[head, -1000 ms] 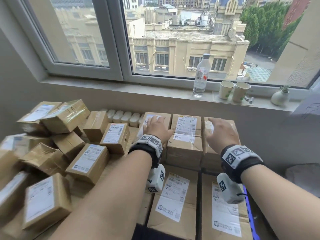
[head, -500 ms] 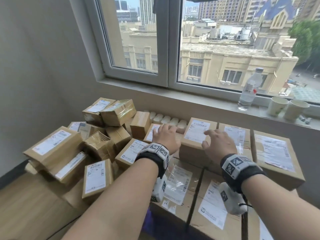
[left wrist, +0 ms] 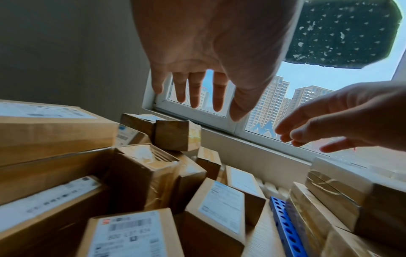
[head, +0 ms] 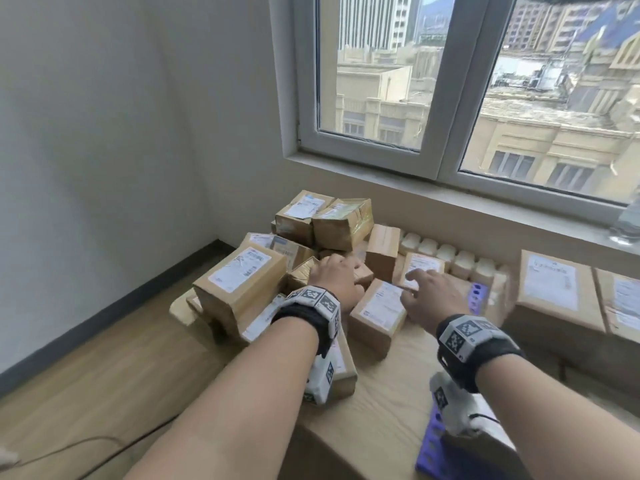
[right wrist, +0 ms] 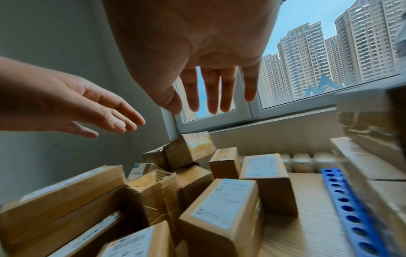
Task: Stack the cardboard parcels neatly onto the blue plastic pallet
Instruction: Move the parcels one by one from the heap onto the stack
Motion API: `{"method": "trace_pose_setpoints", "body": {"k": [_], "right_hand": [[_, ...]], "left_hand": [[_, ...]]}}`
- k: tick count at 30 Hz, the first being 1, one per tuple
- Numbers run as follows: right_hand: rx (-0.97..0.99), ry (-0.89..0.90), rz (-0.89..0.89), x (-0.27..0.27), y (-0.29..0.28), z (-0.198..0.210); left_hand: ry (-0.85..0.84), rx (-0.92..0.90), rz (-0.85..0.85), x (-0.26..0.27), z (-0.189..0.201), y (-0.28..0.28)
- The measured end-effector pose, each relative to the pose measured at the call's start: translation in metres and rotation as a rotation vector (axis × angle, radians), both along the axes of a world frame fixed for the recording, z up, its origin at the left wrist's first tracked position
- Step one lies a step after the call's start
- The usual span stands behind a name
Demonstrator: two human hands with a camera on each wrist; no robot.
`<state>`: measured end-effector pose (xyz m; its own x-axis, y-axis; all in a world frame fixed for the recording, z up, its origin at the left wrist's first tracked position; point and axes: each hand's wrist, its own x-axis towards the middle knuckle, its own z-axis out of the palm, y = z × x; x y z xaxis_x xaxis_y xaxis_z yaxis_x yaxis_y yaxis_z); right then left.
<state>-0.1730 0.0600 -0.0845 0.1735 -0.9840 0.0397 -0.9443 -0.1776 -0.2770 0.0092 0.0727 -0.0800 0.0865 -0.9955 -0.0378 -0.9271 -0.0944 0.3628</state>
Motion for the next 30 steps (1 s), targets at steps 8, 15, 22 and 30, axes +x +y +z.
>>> {"method": "trace_pose_setpoints", "body": {"k": [8,15,22,30], "right_hand": [[-0.057,0.008,0.077,0.076,-0.004,0.011],[-0.046,-0.027,0.06,0.11,-0.047,0.012],[0.034,-0.115,-0.036,0.131,-0.121,0.004],[0.247,-0.331,-0.2,0.139,-0.211,-0.019]], "left_hand": [[0.034,-0.038,0.022,0.072,0.009,0.005],[0.043,-0.052,0.032,0.108,0.014,-0.029],[0.008,0.005,-0.007,0.126,0.018,-0.114],[0.042,0.119,-0.039,0.126,0.002,-0.231]]}}
